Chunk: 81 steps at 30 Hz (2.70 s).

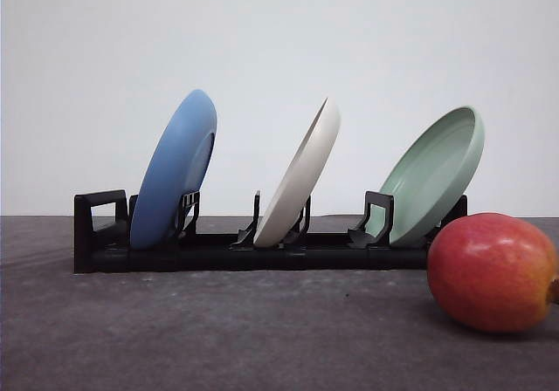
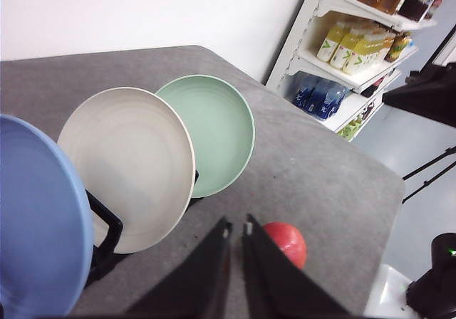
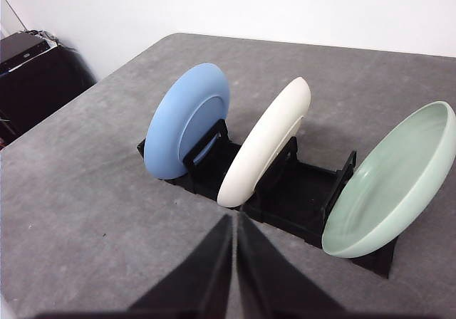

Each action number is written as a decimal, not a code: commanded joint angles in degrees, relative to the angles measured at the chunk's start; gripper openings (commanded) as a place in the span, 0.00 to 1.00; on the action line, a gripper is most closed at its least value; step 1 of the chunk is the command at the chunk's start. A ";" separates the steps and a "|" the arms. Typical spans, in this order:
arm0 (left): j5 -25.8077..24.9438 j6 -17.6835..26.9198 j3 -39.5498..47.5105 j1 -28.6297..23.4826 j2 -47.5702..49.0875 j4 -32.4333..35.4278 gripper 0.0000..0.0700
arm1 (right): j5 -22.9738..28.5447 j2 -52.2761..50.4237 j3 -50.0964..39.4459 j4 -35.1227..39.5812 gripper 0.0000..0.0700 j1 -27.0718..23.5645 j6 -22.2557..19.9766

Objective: Place pomegranate in white plate

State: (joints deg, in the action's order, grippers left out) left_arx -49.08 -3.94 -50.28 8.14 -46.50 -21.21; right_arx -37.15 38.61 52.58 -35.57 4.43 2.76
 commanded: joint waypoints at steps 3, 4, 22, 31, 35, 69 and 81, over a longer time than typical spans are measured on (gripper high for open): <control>-0.26 2.03 -0.98 0.13 -0.51 0.43 0.50 | -0.18 0.26 0.90 0.46 0.38 0.09 -0.65; -0.26 2.03 -0.98 0.13 -0.66 0.35 0.63 | -0.21 0.26 0.90 0.46 0.50 0.09 -0.65; 11.92 -7.24 -4.71 11.60 -12.82 5.65 0.81 | -0.37 0.26 0.90 0.39 0.76 0.09 0.26; 25.08 -1.74 -24.10 24.18 -32.42 -4.75 0.81 | -0.37 0.28 0.90 0.42 0.75 0.09 0.24; 31.60 1.69 -33.63 28.12 -41.37 -10.10 0.81 | -0.37 0.28 0.90 0.42 0.75 0.09 0.24; 41.86 2.05 -42.17 33.98 -61.56 -9.45 0.00 | -0.37 0.26 0.90 0.40 0.75 0.09 0.24; 40.33 -1.30 -43.95 34.36 -53.18 -12.92 0.00 | -0.37 0.26 0.90 0.33 0.75 0.09 0.22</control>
State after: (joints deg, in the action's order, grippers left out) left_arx -8.53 -4.43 -92.32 41.83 -100.73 -34.82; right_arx -37.34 38.61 52.58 -35.61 4.43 2.83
